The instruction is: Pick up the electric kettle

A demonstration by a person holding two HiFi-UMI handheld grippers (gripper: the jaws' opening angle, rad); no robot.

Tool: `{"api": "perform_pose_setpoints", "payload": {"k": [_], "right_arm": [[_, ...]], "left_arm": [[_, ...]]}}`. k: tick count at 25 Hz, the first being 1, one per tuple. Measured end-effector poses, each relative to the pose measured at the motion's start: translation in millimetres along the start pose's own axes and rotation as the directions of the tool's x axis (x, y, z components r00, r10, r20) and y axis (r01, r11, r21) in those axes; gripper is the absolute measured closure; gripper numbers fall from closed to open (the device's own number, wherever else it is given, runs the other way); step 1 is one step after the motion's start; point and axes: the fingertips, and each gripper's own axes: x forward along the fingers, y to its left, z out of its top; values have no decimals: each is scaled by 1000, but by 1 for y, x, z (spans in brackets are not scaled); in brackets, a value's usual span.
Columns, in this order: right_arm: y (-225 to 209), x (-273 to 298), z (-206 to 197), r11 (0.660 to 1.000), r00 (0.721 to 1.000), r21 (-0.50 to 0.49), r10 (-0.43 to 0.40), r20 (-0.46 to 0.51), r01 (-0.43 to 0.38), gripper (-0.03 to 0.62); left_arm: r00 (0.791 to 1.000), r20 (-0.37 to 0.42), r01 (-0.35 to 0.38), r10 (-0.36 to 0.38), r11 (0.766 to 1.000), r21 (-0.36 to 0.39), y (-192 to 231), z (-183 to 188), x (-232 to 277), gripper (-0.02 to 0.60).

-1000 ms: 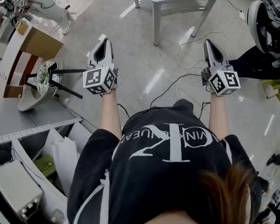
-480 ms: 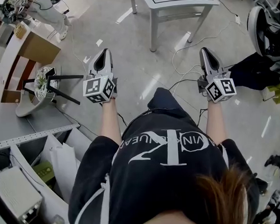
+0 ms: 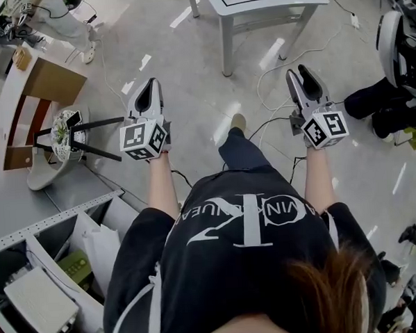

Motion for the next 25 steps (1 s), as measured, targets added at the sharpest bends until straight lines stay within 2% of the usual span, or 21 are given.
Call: {"api": "perform_pose_setpoints", "payload": {"k": [9, 25], "right_arm": [[-43, 70, -4, 999, 1000, 34, -4, -30, 5, 454], [-131, 180, -11, 997, 998, 76, 16, -56, -12, 453]], "left_arm": [[999, -28, 25, -25, 1000, -1, 17, 10, 82, 572], [998, -57, 18, -19, 1000, -21, 41, 16, 221, 572]]}}
